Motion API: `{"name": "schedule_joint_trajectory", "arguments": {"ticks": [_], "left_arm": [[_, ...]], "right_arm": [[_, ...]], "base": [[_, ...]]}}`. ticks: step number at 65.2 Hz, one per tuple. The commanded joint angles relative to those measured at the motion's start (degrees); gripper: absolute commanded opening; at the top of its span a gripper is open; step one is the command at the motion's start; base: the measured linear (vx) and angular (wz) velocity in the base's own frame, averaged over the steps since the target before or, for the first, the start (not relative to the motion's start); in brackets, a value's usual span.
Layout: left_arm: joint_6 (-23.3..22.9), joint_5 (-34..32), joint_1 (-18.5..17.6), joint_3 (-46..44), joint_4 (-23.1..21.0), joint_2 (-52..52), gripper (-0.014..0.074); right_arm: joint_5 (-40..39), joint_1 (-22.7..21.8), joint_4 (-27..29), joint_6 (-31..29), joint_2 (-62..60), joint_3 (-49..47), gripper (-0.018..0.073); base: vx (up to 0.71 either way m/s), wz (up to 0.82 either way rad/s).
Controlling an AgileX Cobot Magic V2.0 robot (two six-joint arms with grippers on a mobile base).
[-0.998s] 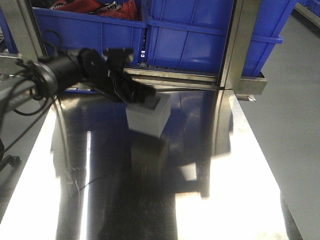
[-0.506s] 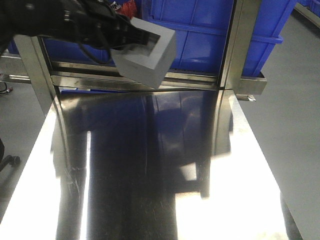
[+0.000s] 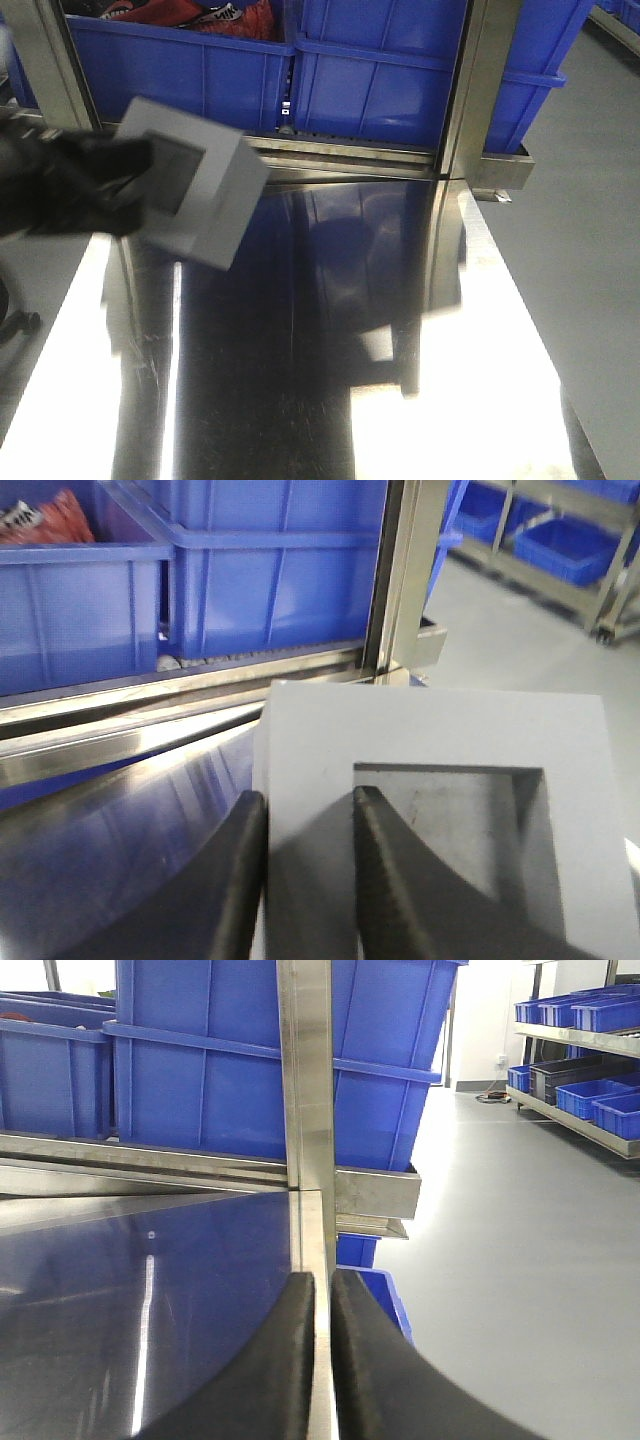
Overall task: Sort gray base to blue bin
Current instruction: 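Lift the gray block with the left gripper toward the robot, then hold the gray block raised in the left gripper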
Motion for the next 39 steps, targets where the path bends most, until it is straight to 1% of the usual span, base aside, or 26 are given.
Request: {"name": "schedule_joint_trajectory", "arguments": {"ticks": [1, 9, 18, 28, 39], "left_arm": [[-0.45, -9.96, -0.41, 5.73, -2.3, -8.15, -0.0005], [-0.45, -13.47, -0.41, 13.97, -3.0, -17.39, -0.0005], [-0.45, -16.19, -0.41, 20.22, -3.0, -25.85, -0.0005], [-0.45, -17.75, -0.41, 24.22, -3.0, -33.57, -0.0005], [-0.4, -17.63, -0.41, 25.39, -2.87, -36.94, -0.0005]], "right_arm": [[-4.55, -0.21, -0.37, -0.38, -0.5, -0.22, -0.0004], [-4.55, -0.21, -0.37, -0.38, -0.5, -0.22, -0.0004], [-4.55, -0.21, -0.37, -0.38, -0.5, -0.22, -0.0004], [-4.55, -0.21, -0.37, -0.38, -0.5, -0.22, -0.0004], [-4.55, -0.21, -0.37, -0.38, -0.5, -0.22, -0.0004]], "base": [[0.0, 0.0], [0.0, 0.0], [0.0, 0.0], [0.0, 0.0], [0.0, 0.0]]}}
